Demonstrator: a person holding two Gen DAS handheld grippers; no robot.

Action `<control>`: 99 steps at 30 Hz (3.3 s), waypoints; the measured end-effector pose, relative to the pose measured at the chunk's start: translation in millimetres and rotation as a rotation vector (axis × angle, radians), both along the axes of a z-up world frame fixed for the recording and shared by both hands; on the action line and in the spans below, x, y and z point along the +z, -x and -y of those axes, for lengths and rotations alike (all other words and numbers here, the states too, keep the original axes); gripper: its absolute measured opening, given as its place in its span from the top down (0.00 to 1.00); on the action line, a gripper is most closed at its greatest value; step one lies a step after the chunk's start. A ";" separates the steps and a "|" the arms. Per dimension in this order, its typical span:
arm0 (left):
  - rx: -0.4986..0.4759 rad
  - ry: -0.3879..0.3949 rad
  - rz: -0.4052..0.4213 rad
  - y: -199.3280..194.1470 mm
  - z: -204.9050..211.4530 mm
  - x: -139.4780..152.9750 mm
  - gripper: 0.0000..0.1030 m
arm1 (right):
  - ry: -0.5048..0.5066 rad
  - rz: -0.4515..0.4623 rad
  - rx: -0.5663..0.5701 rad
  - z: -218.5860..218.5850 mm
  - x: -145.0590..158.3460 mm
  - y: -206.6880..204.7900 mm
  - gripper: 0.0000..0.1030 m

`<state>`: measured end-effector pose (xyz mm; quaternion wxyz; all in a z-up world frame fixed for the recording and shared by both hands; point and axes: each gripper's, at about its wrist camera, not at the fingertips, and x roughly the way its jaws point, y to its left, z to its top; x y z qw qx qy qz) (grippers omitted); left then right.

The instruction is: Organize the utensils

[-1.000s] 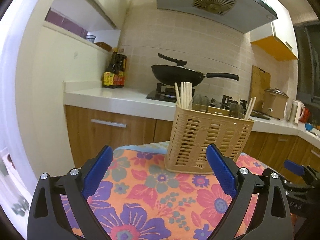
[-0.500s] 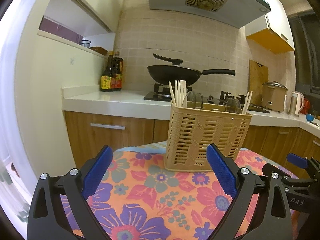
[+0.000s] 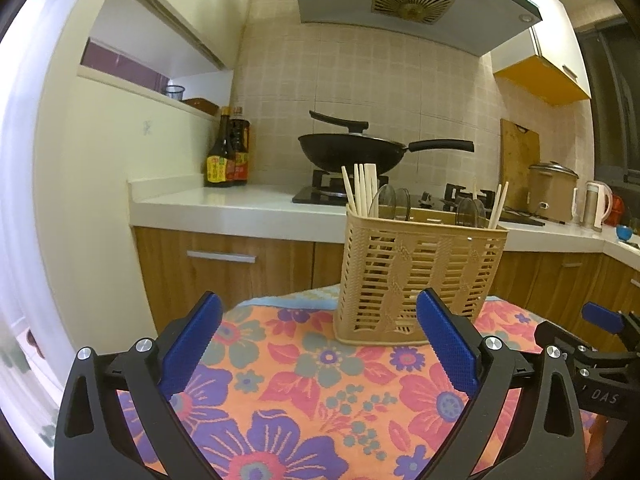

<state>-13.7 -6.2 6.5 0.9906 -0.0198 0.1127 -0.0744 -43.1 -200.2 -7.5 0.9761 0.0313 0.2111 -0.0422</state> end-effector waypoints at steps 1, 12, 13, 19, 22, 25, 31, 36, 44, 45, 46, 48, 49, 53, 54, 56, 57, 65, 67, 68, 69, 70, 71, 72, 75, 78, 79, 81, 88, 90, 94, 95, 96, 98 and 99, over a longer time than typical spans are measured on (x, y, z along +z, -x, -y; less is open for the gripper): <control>-0.001 -0.001 -0.001 -0.1 0.3 0.0 0.08 | 0.003 0.004 0.000 -0.7 0.4 0.7 0.09; 0.006 0.013 -0.015 -1.2 -1.7 -0.1 0.08 | 0.002 0.009 0.008 0.2 1.8 3.0 0.09; 0.006 0.013 -0.015 -0.8 -2.4 -0.1 0.08 | 0.002 0.008 0.008 0.4 1.7 2.9 0.09; 0.009 0.014 -0.015 -0.9 -2.7 -0.3 0.08 | -0.002 0.011 0.005 1.4 2.1 3.2 0.09; 0.010 0.015 -0.015 -0.6 -2.5 -0.6 0.08 | -0.003 0.015 0.002 1.4 2.7 3.3 0.09; 0.011 0.015 -0.017 -0.3 -2.3 -0.8 0.08 | 0.000 0.020 -0.001 0.8 3.1 4.4 0.09; 0.014 0.016 -0.022 -0.6 -2.7 -1.6 0.08 | 0.004 0.026 -0.004 0.6 4.1 6.3 0.09; 0.015 0.014 -0.022 -0.6 -2.5 -1.7 0.08 | 0.004 0.027 -0.004 0.6 4.6 5.9 0.09; 0.017 0.014 -0.030 -0.4 -3.2 -1.6 0.08 | 0.012 0.039 -0.012 -0.7 6.2 8.1 0.09; 0.017 0.014 -0.031 -0.6 -3.3 -1.8 0.08 | 0.012 0.039 -0.012 -0.7 6.2 8.2 0.09; 0.018 0.014 -0.032 -0.5 -3.3 -1.8 0.08 | 0.012 0.039 -0.012 -0.8 6.3 8.2 0.09; 0.020 0.014 -0.035 -0.5 -3.2 -1.9 0.08 | 0.012 0.039 -0.011 -0.6 6.2 8.1 0.09; 0.021 0.014 -0.036 -0.5 -3.3 -1.8 0.08 | 0.013 0.039 -0.012 -0.7 6.2 8.0 0.09; 0.020 0.014 -0.049 -1.4 -3.6 -2.2 0.07 | 0.013 0.038 -0.012 -1.1 6.2 8.2 0.09; 0.021 0.013 -0.053 -2.0 -3.3 -2.4 0.07 | 0.013 0.038 -0.012 -1.1 6.2 8.2 0.09; 0.024 0.010 -0.054 -2.1 -2.9 -2.3 0.07 | 0.013 0.038 -0.012 -1.1 6.3 8.3 0.09; 0.024 0.010 -0.054 -2.4 -2.9 -2.3 0.07 | 0.014 0.038 -0.012 -1.2 6.2 8.2 0.09; 0.025 0.009 -0.054 -2.7 -3.3 -2.3 0.07 | 0.014 0.037 -0.011 -1.1 6.3 8.3 0.09; 0.029 0.008 -0.052 -2.7 -3.2 -2.2 0.07 | 0.014 0.036 -0.011 -1.0 6.1 8.8 0.09; 0.031 0.007 -0.051 -2.8 -3.2 -2.3 0.07 | 0.015 0.035 -0.012 -1.2 6.0 8.6 0.09; 0.033 0.006 -0.049 -2.6 -3.3 -2.3 0.07 | 0.016 0.035 -0.013 -1.6 5.8 8.6 0.09; 0.035 0.006 -0.048 -2.5 -3.5 -2.5 0.07 | 0.018 0.033 -0.013 -1.8 5.8 8.5 0.09; 0.034 0.006 -0.049 -2.7 -3.8 -2.7 0.07 | 0.018 0.031 -0.012 -1.9 5.5 8.0 0.09; 0.036 0.006 -0.049 -2.6 -3.7 -2.6 0.07 | 0.019 0.029 -0.012 -2.2 5.3 7.6 0.09; 0.034 0.005 -0.048 -2.7 -3.8 -2.6 0.07 | 0.019 0.027 -0.011 -2.1 4.8 7.0 0.09; 0.034 0.005 -0.049 -2.5 -3.4 -2.4 0.07 | 0.020 0.023 -0.010 -2.0 4.4 6.5 0.09; 0.034 0.005 -0.049 -2.4 -3.3 -2.3 0.07 | 0.020 0.021 -0.010 -2.0 4.2 6.3 0.09; 0.036 0.005 -0.050 -2.5 -3.6 -2.4 0.07 | 0.021 0.022 -0.010 -2.6 4.1 5.1 0.09; 0.037 0.004 -0.051 -2.7 -3.0 -2.4 0.07 | 0.020 0.019 -0.008 -2.4 4.0 5.1 0.09; 0.037 0.003 -0.051 -2.6 -3.3 -2.3 0.07 | 0.021 0.018 -0.008 -2.9 4.1 4.6 0.09; 0.038 0.004 -0.051 -2.5 -2.8 -2.2 0.07 | 0.021 0.017 -0.008 -3.0 3.9 4.4 0.09; 0.038 0.004 -0.051 -2.6 -2.9 -2.2 0.07 | 0.020 0.017 -0.008 -2.8 3.9 4.4 0.09; 0.038 0.004 -0.051 -2.7 -3.0 -2.2 0.07 | 0.020 0.017 -0.008 -2.8 3.8 4.4 0.09; 0.037 0.004 -0.051 -2.8 -3.0 -2.2 0.07 | 0.019 0.016 -0.007 -2.7 3.7 3.9 0.09; 0.037 0.004 -0.052 -2.8 -3.1 -2.2 0.07 | 0.019 0.015 -0.006 -2.4 3.5 3.7 0.09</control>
